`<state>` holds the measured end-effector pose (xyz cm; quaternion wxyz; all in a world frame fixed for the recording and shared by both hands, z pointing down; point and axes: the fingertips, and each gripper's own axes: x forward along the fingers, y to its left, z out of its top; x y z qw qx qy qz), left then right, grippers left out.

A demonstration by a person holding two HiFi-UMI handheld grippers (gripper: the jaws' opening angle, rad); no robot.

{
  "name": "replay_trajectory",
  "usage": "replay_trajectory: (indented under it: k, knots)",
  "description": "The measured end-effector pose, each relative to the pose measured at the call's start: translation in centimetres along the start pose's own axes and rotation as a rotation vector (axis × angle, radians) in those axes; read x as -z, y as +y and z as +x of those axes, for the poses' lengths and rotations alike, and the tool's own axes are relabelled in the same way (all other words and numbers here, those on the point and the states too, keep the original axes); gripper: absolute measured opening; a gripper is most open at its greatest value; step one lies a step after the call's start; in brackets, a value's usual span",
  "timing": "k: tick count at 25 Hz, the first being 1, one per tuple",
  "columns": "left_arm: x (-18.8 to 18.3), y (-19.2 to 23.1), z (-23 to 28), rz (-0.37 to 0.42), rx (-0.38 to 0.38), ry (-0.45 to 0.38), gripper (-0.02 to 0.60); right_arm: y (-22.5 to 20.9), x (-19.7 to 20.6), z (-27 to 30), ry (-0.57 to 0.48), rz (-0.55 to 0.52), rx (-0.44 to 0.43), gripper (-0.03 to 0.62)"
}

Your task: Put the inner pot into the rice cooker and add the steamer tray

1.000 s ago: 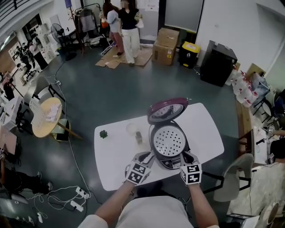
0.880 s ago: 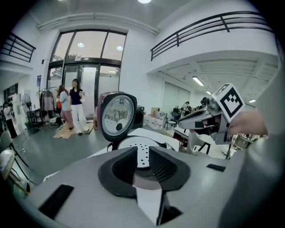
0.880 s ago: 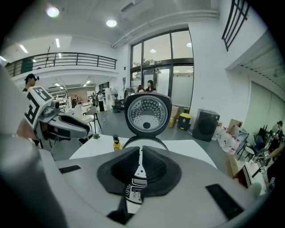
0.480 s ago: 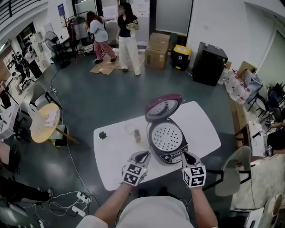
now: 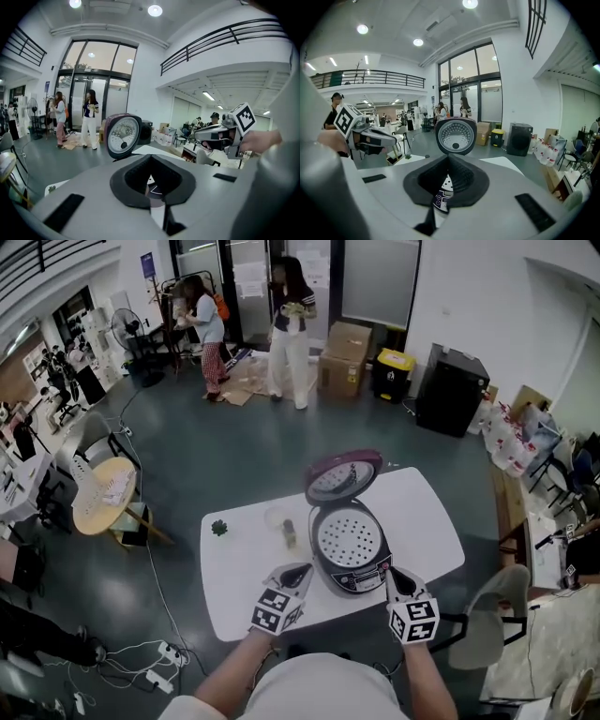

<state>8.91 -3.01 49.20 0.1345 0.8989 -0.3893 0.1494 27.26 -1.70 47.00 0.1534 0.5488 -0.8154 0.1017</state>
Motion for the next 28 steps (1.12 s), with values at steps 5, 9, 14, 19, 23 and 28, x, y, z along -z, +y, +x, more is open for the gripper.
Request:
replay_trajectory:
  k: [5, 9, 14, 19, 23, 28]
  knots:
    - [-0.3, -0.4, -0.1, -0.025, -0.009, -0.005, 0.014, -0.8, -1.5, -0.5, -0.045, -0.01, -0.004, 0.011]
    - [-0.5, -0.6, 0.0, -0.033, -0.017, -0.01, 0.014, -1.0, -1.8, -0.5, -0.052, -0.009, -0.019, 0.011]
    - [-0.9, -0.5, -0.1, -0.04, -0.033, -0.023, 0.014, -1.3, -2.0, -0.7, -0.059, -0.011, -0.018, 0.011]
    - [-1.1, -0.5, -0.1, -0.045, -0.042, -0.031, 0.014, -1.4, -2.3, -1.0, -0.063, -0.026, -0.026, 0.011]
    - [-1.1, -0.7, 0.1, -0.052, -0.04, -0.035, 0.014, -1.6, -2.3, -1.0, -0.063, -0.023, -0.029, 0.011]
    - [-1.4, -0.6, 0.1, -0.061, -0.045, -0.042, 0.014, -1.8, -2.5, -1.1, -0.074, -0.023, -0.028, 0.011]
